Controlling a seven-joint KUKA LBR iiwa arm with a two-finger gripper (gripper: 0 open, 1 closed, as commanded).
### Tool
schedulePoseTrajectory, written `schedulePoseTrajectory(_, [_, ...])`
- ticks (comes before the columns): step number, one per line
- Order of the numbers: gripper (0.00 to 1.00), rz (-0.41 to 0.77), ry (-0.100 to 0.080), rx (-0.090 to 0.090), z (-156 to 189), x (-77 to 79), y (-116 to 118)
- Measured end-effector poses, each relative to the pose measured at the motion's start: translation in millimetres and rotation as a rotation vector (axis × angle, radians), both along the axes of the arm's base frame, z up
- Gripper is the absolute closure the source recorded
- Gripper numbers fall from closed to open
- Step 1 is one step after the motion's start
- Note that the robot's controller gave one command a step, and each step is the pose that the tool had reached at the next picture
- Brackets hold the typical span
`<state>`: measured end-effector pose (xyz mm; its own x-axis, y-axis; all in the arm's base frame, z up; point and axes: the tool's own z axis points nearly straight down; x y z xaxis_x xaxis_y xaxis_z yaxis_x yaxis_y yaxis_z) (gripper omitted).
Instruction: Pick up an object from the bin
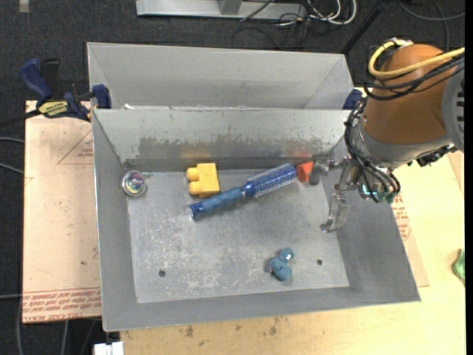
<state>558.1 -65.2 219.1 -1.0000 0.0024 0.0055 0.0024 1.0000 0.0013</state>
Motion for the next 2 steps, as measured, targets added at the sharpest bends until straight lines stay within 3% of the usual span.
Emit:
schedulePoseTrajectory(1, [0.0,-0.035,-0.007,0.002,-153,91.5,92])
schedulePoseTrajectory(2, [0.0,0.259,-0.011,0.0,-118,86.3,81])
